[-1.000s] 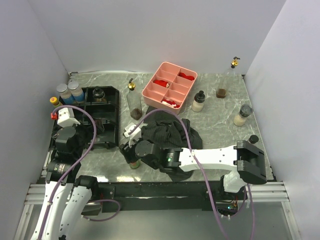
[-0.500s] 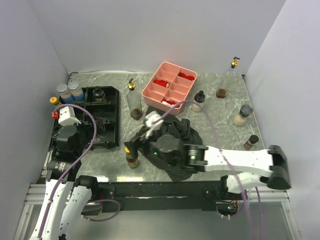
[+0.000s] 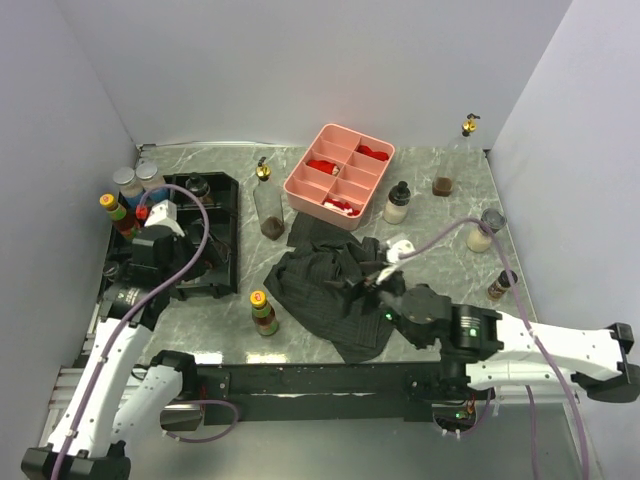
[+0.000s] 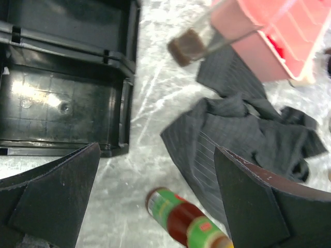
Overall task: Organize the condiment bottles
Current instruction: Place the bottle at the center of the board, then pick up the bottle from the center of the board.
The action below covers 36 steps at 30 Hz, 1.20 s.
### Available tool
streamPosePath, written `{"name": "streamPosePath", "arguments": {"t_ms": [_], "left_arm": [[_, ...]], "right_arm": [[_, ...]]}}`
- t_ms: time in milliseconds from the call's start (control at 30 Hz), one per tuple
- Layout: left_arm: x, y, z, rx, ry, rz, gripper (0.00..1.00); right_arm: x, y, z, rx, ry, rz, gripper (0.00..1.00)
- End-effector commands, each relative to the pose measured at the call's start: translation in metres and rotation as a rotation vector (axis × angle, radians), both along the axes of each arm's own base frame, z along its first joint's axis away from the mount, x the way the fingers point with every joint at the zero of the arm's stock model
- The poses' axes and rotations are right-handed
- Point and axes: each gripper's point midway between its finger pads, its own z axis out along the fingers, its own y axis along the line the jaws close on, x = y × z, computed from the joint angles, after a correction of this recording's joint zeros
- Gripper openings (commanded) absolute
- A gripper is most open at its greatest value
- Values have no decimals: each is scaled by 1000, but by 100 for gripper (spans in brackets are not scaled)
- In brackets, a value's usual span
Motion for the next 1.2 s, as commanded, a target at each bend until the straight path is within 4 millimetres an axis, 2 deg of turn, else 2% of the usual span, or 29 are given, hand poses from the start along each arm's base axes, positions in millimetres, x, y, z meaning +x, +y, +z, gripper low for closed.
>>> {"name": "streamPosePath", "arguments": {"t_ms": [0, 33, 100, 133, 200, 333, 467, 600, 633, 700, 733, 1033, 1133, 1167], "left_arm": [[-12, 3, 41, 47, -37, -17, 98], [-15, 5, 51, 49, -47, -7, 98], [-20, 4, 52, 48, -41, -13, 99], [-22, 1, 51, 31, -45, -19, 99], [-20, -6, 45, 24, -28, -46, 99], [-16, -18, 21, 36, 51, -78, 99], [-20, -43, 21, 33, 42, -141, 99], [-30, -59, 5, 68, 93, -170, 96], [-38, -69, -3, 66, 117, -201, 95], [-44, -73, -13, 91, 141, -198, 93], [-52, -83, -19, 89, 155, -223, 93], [-76, -98, -38, 194, 194, -212, 88], [-78, -105, -43, 193, 196, -223, 82], [-78, -106, -44, 191, 196, -226, 78]], "right_arm": [[9, -40, 10, 45, -54, -115, 100], [10, -45, 7, 44, -59, -123, 100], [10, -59, 13, 70, -76, -144, 100], [11, -62, 9, 69, -79, -150, 100], [10, -73, 13, 100, -91, -163, 100], [11, -85, 8, 114, -102, -182, 100], [11, -94, 9, 114, -99, -202, 100], [10, -94, 5, 105, -93, -194, 100], [10, -94, 3, 100, -91, -195, 100], [10, -93, 0, 95, -87, -192, 100], [10, -92, -2, 89, -87, -192, 100], [10, -87, -7, 70, -77, -186, 100], [9, -86, -7, 68, -73, -182, 100], [9, -85, -7, 69, -71, -182, 100]]}}
